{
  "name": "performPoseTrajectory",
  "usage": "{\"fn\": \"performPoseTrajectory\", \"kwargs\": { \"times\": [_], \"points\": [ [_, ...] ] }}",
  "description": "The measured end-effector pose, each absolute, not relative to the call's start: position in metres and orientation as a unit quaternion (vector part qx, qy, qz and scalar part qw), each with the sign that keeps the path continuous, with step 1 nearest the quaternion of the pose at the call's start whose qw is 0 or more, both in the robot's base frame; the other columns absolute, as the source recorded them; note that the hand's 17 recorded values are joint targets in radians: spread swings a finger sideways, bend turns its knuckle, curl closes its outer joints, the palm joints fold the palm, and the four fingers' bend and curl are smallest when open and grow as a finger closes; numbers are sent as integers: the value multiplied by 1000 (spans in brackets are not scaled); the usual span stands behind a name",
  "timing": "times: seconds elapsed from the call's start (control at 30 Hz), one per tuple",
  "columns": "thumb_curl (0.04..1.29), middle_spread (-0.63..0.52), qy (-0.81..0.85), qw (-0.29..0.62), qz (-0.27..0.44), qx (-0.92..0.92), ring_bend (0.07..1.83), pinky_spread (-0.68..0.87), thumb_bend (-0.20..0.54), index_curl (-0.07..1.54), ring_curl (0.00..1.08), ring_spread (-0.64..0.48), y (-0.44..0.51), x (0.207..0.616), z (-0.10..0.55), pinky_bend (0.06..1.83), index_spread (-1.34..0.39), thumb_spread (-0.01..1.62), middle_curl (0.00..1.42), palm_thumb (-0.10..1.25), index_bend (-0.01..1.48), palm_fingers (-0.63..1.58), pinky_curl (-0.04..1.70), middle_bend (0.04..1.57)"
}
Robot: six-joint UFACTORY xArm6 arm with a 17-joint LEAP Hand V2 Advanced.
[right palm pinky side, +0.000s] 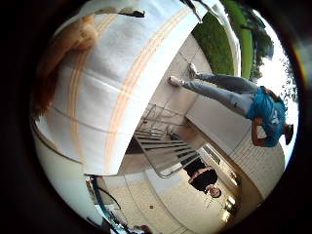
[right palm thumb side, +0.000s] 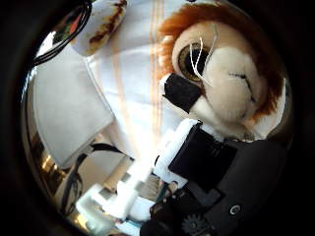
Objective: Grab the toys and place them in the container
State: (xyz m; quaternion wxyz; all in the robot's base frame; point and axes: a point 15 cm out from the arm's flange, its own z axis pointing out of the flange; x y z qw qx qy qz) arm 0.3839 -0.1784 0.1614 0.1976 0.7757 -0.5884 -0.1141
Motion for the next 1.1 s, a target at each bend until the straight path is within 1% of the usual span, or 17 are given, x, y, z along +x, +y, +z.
{"fn": "performPoseTrajectory", "kwargs": {
  "times": [0.03, 0.07, 0.1, 0.13, 0.17, 0.2, 0.23, 0.3, 0.4, 0.47, 0.53, 0.7, 0.87, 1.0, 1.1],
  "points": [
    [374, -95, -589, 196, -111, 776, 1088, 379, -11, 201, 532, 109, -178, 383, 165, 790, -340, 1130, 530, 776, 96, 1039, 137, 702],
    [378, -104, -590, 194, -108, 776, 1118, 378, -7, 195, 556, 92, -178, 383, 169, 852, -357, 1126, 553, 792, 107, 1067, 154, 739],
    [394, -128, -592, 190, -104, 776, 1176, 363, -4, 184, 611, 55, -178, 382, 174, 988, -404, 1117, 613, 829, 161, 1102, 190, 829],
    [404, -141, -595, 185, -99, 776, 1193, 351, -2, 183, 637, 35, -178, 381, 180, 1081, -436, 1115, 647, 855, 196, 1108, 219, 873],
    [411, -147, -600, 181, -95, 774, 1198, 346, 3, 186, 647, 22, -180, 380, 185, 1130, -452, 1116, 664, 873, 216, 1137, 235, 900],
    [433, -161, -605, 177, -92, 771, 1207, 318, 9, 192, 675, -5, -182, 377, 189, 1248, -503, 1121, 707, 914, 279, 1142, 278, 958],
    [441, -166, -611, 170, -92, 768, 1215, 307, 13, 193, 684, -16, -182, 375, 193, 1284, -519, 1124, 720, 931, 298, 1134, 293, 971],
    [468, -179, -619, 160, -104, 761, 1227, 272, 12, 210, 710, -46, -176, 369, 197, 1398, -576, 1147, 768, 957, 383, 1110, 345, 1031],
    [501, -195, -623, 156, -153, 751, 1260, 224, 10, 234, 745, -79, -161, 347, 204, 1518, -658, 1183, 827, 988, 483, 1064, 409, 1080],
    [515, -200, -620, 145, -185, 748, 1279, 205, 8, 247, 761, -91, -149, 334, 212, 1551, -694, 1199, 852, 1000, 520, 1034, 433, 1104],
    [531, -206, -620, 119, -190, 752, 1310, 184, -2, 265, 787, -105, -137, 333, 225, 1590, -740, 1215, 884, 1004, 559, 992, 467, 1131],
    [561, -214, -615, 98, -171, 763, 1367, 149, -12, 310, 825, -126, -129, 333, 247, 1645, -824, 1234, 939, 1000, 639, 913, 524, 1185],
    [581, -218, -614, 91, -164, 766, 1413, 128, -13, 368, 852, -138, -126, 333, 254, 1683, -885, 1252, 978, 989, 702, 848, 573, 1232],
    [596, -218, -610, 67, -150, 775, 1456, 117, -12, 422, 861, -137, -108, 336, 273, 1699, -921, 1257, 998, 985, 733, 816, 606, 1258],
    [606, -218, -594, 63, -145, 789, 1481, 111, -12, 466, 864, -135, -87, 330, 295, 1711, -941, 1260, 1008, 983, 746, 795, 628, 1275]
  ]
}}
